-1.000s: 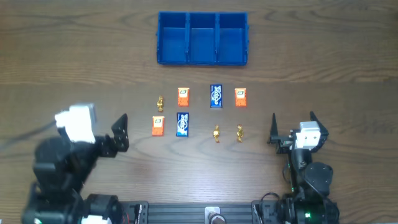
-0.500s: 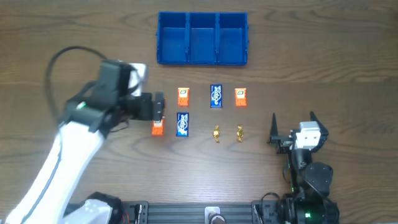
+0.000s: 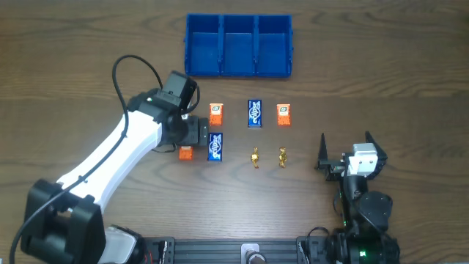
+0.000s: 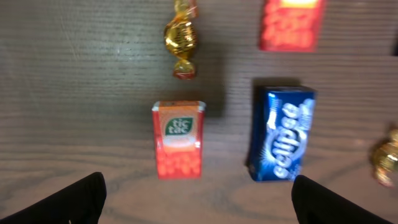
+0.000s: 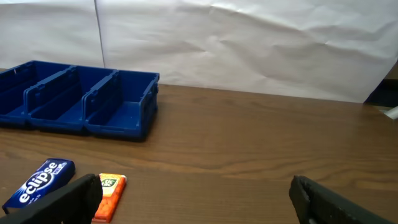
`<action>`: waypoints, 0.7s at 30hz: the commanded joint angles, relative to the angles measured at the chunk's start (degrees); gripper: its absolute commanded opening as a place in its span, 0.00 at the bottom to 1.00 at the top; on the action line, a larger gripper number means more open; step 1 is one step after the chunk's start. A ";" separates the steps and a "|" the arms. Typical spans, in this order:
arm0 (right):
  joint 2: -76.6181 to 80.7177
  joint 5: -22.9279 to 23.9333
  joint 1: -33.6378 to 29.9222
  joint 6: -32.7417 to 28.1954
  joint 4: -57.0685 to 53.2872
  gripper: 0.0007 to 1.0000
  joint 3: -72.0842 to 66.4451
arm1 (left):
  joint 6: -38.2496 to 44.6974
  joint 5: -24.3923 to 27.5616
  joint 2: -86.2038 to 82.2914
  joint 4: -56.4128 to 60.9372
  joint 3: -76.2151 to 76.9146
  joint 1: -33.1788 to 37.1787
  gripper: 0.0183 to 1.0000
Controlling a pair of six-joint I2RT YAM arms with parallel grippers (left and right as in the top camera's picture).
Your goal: Sort Candies Into Trays
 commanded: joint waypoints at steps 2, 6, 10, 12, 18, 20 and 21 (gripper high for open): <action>-0.28 0.39 -0.28 0.13 -0.31 1.00 -0.20 | -2.03 -2.71 4.28 2.80 -1.81 0.37 0.95; -0.28 0.42 -0.28 0.13 -0.31 1.00 -0.20 | -2.34 -3.48 7.23 4.11 -1.84 0.39 0.93; -0.28 0.39 -0.28 0.13 -0.31 1.00 -0.20 | -2.58 -3.41 9.64 5.40 -1.86 0.55 0.92; -0.28 0.39 -0.28 0.13 -0.31 1.00 -0.20 | -2.73 -3.39 10.86 5.84 -1.95 0.68 0.91; -0.28 0.39 -0.28 0.13 -0.31 1.00 -0.20 | -2.97 -3.39 13.00 6.19 -2.64 0.74 0.81; -0.28 0.39 -0.28 0.13 -0.31 1.00 -0.20 | -2.95 -3.23 13.07 6.88 -3.41 0.74 0.77; -0.28 0.42 -0.28 0.13 -0.31 1.00 -0.20 | -2.95 -3.19 13.07 7.52 -4.04 0.74 0.75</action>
